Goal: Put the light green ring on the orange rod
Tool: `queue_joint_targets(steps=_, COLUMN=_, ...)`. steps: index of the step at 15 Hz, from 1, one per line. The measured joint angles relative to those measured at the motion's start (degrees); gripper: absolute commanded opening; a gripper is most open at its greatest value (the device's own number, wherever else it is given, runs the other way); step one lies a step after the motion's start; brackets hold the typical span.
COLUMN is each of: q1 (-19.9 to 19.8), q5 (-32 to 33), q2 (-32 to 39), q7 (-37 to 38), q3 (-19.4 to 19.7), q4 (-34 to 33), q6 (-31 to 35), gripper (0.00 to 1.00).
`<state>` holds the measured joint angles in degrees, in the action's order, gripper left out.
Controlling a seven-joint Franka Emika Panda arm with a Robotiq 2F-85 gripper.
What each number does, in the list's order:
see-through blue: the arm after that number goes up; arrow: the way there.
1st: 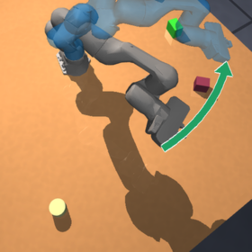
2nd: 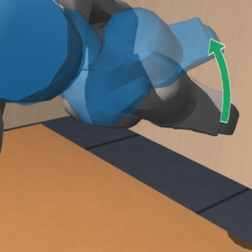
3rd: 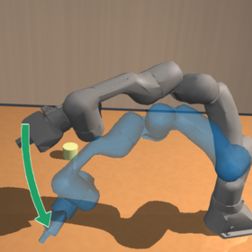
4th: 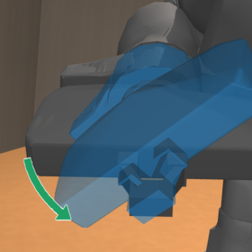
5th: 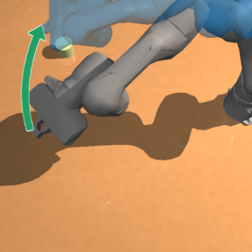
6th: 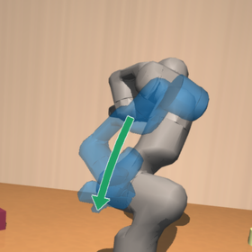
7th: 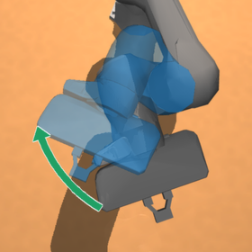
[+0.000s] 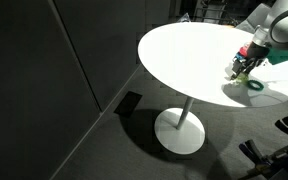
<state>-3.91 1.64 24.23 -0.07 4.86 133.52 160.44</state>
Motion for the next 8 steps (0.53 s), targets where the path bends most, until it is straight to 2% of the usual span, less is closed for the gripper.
queue_joint_targets(steps=8, q1=-0.16, q5=0.12, q2=-7.60, q7=0.15, q3=3.58, q4=-0.86, q6=-7.02, gripper=0.49)
